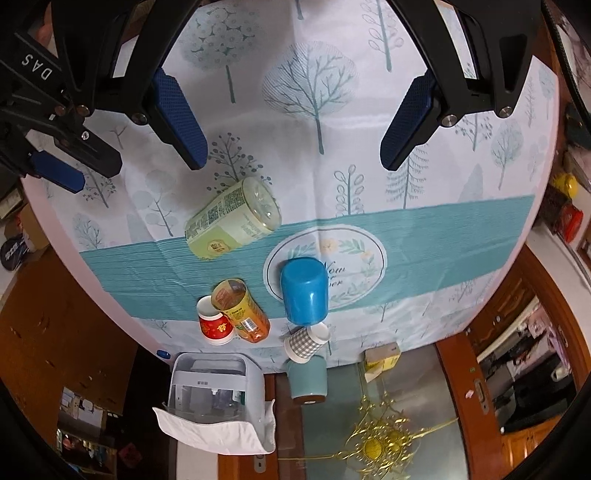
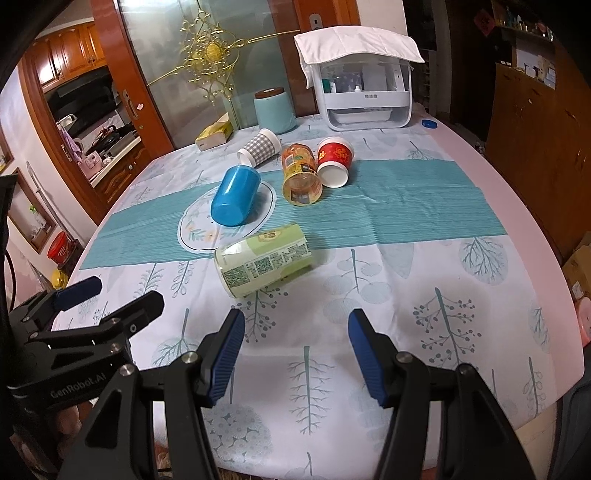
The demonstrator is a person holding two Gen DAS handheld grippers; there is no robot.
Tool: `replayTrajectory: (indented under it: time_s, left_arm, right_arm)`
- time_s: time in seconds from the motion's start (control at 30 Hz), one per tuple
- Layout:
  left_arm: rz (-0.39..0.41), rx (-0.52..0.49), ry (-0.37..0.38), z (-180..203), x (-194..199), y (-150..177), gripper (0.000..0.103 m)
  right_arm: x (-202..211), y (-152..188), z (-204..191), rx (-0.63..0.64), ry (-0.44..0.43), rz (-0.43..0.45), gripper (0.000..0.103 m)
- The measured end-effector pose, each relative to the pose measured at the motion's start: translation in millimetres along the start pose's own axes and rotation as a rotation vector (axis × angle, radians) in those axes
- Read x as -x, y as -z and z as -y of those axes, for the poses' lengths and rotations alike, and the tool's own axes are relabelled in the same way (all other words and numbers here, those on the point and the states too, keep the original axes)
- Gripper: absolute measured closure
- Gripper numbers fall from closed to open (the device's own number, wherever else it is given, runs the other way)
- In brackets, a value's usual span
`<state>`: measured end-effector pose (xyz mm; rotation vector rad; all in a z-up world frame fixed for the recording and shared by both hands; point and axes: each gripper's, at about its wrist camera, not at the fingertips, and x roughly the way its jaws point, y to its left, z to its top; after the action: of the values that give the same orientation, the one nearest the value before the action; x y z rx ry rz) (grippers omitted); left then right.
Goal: Flip cup upright
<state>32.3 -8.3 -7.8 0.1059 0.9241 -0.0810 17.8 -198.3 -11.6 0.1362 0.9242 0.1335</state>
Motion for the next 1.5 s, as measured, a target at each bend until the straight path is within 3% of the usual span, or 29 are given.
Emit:
replayTrajectory:
  time_s: [0.2,0.5,0.83,1.03,1.1,1.17,1.3,1.5]
  left_arm:
    - [-0.009,-0.091,-0.012,9,-11,-10,0.009]
    - [-0.085,-0.303,0.047,15,-61,-37,0.009]
    - [-0.195,-0.505,0.178,40,-116,-56,0.009]
    - [-0.227,-0.624,0.142,63,-132,-53,0.009]
    - [-0.265,-0.629,0.135,68,-141,-53,0.015]
    - [-0.322,-0.621,0.138,69,-149,-54,0.033]
    - [-0.37,-0.523,0.143,67,-154,-60,0.033]
    - [-0.47,-0.225,0.21,37,-152,-64,0.033]
  right_arm:
    - [-8,-2,7,-0.021,0.0,-0.012,0.044]
    - [-30,-3,20,-0.057,0.015,-0.048,0.044]
    - [-80,-11,40,-0.134,0.024,-0.113,0.044]
    - [-93,-8,40,-0.155,0.012,-0.143,0.044]
    - [-94,-6,41,-0.161,0.008,-0.149,0.044]
    - [-93,-4,43,-0.171,0.006,-0.152,0.044]
    - [-88,-1,50,-0.195,0.005,-0.15,0.044]
    - [-81,2,55,-0.213,-0.008,-0.144,0.044]
